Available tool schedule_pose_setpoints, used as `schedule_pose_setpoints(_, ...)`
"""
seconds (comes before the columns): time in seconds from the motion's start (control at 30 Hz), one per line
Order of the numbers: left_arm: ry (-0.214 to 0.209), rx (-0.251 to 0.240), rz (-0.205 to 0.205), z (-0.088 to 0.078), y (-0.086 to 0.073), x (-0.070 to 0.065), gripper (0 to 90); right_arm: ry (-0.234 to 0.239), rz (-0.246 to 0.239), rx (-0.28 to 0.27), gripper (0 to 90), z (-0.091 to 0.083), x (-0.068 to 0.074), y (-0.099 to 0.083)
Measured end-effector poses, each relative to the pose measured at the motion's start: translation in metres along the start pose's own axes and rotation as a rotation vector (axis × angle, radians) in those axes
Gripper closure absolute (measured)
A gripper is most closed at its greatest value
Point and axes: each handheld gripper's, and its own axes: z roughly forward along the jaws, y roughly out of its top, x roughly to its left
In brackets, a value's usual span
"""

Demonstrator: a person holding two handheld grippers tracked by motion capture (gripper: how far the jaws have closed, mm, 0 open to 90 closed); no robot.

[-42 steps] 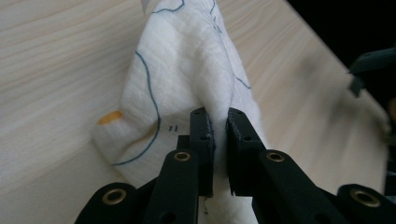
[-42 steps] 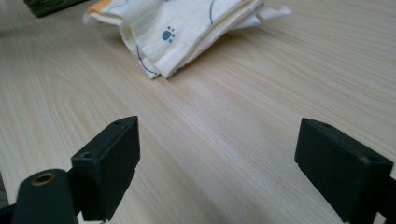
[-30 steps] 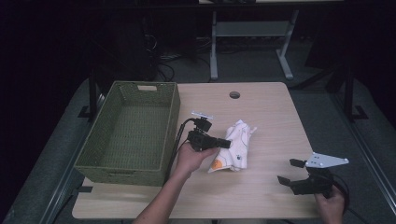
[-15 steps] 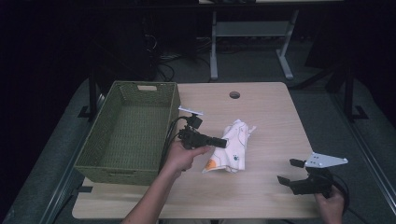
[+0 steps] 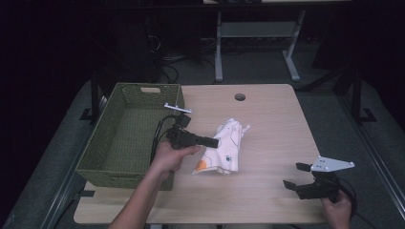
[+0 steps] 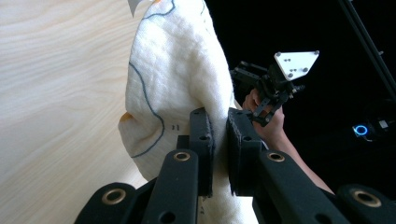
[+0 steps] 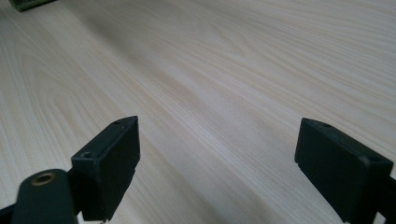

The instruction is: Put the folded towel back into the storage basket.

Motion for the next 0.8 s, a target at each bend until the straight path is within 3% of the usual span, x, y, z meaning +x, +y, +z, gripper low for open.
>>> schedule_pose_setpoints(0.6, 0.057, -0.047, 0.002, -0.044, 0.005, 0.003, 82.3, -0.007, -0.003, 0.016, 13.5, 0.003, 0.001, 0.001)
schedule_pose_setpoints(0.8, 0.082, -0.072, -0.004, -0.066, 0.004, 0.006, 82.3, -0.010, -0.009, 0.024, 13.5, 0.004, 0.001, 0.001)
